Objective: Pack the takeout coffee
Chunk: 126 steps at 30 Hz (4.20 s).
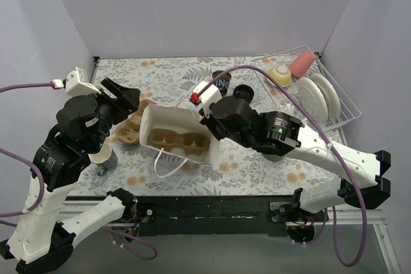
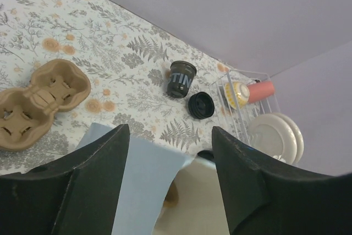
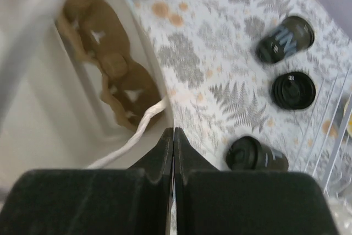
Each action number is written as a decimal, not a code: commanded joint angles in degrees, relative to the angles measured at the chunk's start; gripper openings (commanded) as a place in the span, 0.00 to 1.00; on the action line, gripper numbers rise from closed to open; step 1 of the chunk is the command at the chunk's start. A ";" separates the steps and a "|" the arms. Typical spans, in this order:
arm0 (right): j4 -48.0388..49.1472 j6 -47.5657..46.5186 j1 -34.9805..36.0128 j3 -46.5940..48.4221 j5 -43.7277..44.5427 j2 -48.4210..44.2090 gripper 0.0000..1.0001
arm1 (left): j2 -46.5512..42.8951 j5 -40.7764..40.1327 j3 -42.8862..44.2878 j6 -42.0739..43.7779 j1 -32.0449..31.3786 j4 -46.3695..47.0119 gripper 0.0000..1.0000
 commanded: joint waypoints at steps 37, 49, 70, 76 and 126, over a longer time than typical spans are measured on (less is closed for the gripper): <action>9.92 -2.23 -4.67 -8.51 -3.28 -9.38 0.01 | 2.25 30.27 -12.06 20.67 -0.15 5.10 0.00; 10.38 -4.93 -16.54 -6.40 -14.13 -9.75 0.01 | 7.35 33.45 -7.75 12.40 -0.24 9.08 0.00; 20.12 1.98 -18.13 -24.12 -18.24 -20.44 0.01 | 5.69 31.88 -14.68 19.53 -1.29 11.72 0.46; 19.24 3.38 -18.13 -24.29 -17.46 -19.48 0.01 | 2.54 34.61 -14.59 19.62 -1.29 6.43 0.78; 28.85 -10.77 -18.13 -34.15 -25.01 -29.23 0.39 | -6.88 38.56 -32.52 25.60 -1.29 19.61 0.02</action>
